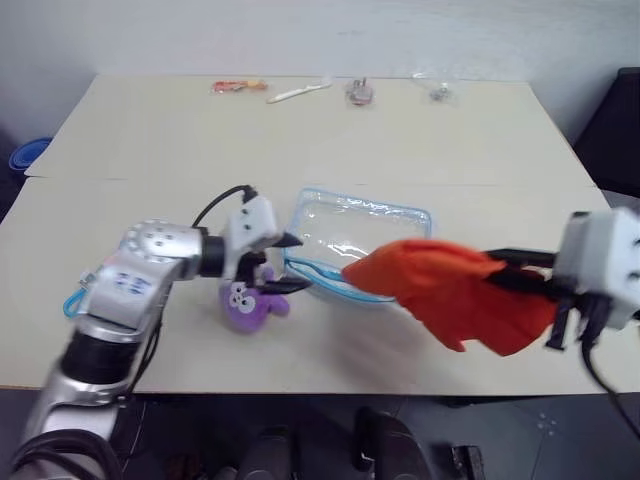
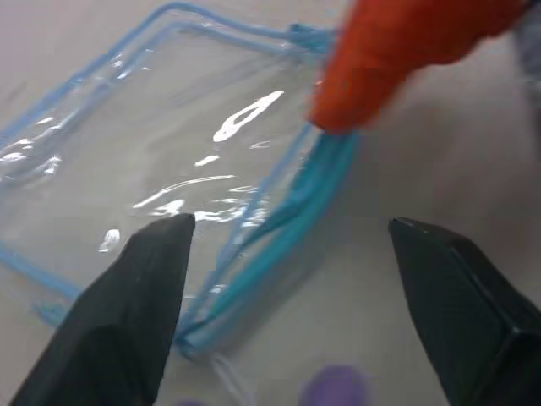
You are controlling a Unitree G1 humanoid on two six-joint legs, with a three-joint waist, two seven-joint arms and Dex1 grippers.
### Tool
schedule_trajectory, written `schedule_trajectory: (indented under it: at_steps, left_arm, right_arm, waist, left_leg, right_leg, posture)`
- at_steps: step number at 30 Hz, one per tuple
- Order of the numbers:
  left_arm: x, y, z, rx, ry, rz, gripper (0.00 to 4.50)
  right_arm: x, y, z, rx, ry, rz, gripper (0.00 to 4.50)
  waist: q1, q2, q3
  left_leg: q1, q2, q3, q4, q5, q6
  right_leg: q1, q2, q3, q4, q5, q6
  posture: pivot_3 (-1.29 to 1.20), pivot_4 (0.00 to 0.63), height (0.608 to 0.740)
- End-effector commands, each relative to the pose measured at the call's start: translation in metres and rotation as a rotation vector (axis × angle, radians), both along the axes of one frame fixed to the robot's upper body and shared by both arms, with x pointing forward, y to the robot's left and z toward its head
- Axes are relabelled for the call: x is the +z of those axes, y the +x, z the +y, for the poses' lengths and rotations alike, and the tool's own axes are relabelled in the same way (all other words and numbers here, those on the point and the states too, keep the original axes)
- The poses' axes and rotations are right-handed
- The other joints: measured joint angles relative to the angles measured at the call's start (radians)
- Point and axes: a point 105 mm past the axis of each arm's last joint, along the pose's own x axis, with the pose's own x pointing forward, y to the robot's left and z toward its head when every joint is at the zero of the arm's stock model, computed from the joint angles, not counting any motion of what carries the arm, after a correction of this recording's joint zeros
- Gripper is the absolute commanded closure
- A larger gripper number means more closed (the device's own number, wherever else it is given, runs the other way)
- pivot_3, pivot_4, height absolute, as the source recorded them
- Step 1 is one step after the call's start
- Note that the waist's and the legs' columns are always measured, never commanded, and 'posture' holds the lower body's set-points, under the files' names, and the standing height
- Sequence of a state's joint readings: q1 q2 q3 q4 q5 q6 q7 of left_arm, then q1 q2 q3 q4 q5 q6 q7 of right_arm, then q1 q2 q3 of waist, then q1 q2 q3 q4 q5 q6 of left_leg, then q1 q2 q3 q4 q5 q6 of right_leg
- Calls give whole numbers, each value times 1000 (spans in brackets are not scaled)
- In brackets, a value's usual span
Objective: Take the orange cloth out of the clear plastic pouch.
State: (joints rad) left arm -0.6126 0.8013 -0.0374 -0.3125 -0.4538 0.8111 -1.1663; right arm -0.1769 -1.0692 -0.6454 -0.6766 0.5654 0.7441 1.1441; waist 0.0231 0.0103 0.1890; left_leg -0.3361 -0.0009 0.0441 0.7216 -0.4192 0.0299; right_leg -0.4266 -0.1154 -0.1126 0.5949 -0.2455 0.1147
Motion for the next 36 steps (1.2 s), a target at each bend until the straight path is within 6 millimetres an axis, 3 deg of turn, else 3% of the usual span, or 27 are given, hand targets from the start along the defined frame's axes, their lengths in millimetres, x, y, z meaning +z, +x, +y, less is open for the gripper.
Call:
schedule_trajectory:
  at_steps: [1, 4, 7, 9, 12, 16, 18, 23, 28, 31, 36]
  left_arm:
    - [23, -30, 6, -184, -36, 115, 797]
    - [37, -36, 4, -281, -56, 121, 797]
    - [50, -16, -19, -271, -118, 66, 797]
    - [56, -10, -36, -290, -163, 50, 797]
    - [57, -11, -56, -344, -192, 52, 797]
    - [46, -12, -70, -387, -175, 34, 797]
    - [44, -12, -73, -401, -170, 21, 797]
    - [45, -15, -79, -452, -178, 22, 797]
    - [49, -18, -81, -489, -189, 18, 797]
    - [49, -18, -81, -494, -190, 11, 751]
    - [47, -11, -78, -465, -206, -7, 751]
  right_arm:
    - [21, 10, -40, -133, 4, -70, 4500]
    - [18, 28, -79, -271, -143, -126, 4500]
    - [17, 49, -121, -407, -413, -273, 4500]
    - [17, 59, -136, -448, -559, -377, 4500]
    - [5, 68, -136, -431, -636, -521, 4500]
    - [-43, 68, -124, -336, -715, -616, 4500]
    - [-70, 64, -119, -301, -702, -584, 4500]
    - [-115, 49, -107, -185, -638, -503, 4500]
    - [-130, 42, -125, -201, -660, -415, 4500]
    - [-130, 41, -133, -235, -641, -362, 3742]
    - [-134, 26, -134, -253, -625, -296, 1978]
  waist:
    - [2, 0, 0]
    - [7, 0, 0]
    - [8, 0, 0]
    - [4, 0, 0]
    - [-8, 1, 0]
    - [-25, 1, 0]
    - [-24, 1, 0]
    - [-21, 3, 0]
    - [-19, 3, 0]
    - [-20, 3, 0]
    - [-16, 3, 0]
  left_leg:
    - [0, 0, 0, 0, 0, 0]
    - [0, -1, 0, 0, 0, 0]
    - [0, -4, 3, 1, 1, 1]
    - [0, -4, 6, 1, 1, 1]
    - [0, -3, 7, -3, 1, 1]
    - [0, -1, 7, -6, 2, -3]
    - [0, -1, 7, -6, 3, -4]
    - [1, 0, 6, -4, 3, -3]
    - [1, 0, 5, -3, 3, -3]
    - [1, 0, 5, -3, 3, -3]
    - [1, 0, 3, -3, 3, -3]
  right_leg:
    - [0, 0, 0, 0, 0, 0]
    - [1, -1, 0, 0, 0, 0]
    - [2, -1, 0, -2, 1, 2]
    - [2, -1, 0, -2, 1, 2]
    - [0, 0, 2, -2, 1, 2]
    - [-3, 2, 1, -2, 0, 0]
    - [-3, 2, 1, -1, 0, 0]
    - [-2, 0, 5, 1, 0, 1]
    - [-1, 0, 4, 0, 0, 1]
    - [-1, 0, 4, 0, 0, 1]
    - [-1, 1, 3, -1, 0, 1]
  posture:
    - [0, 150, 740]
    - [0, 150, 740]
    - [0, 150, 740]
    - [0, 150, 740]
    - [0, 150, 740]
    - [0, 150, 740]
    - [0, 150, 740]
    - [0, 150, 740]
    - [0, 150, 740]
    - [0, 150, 740]
    - [0, 150, 740]
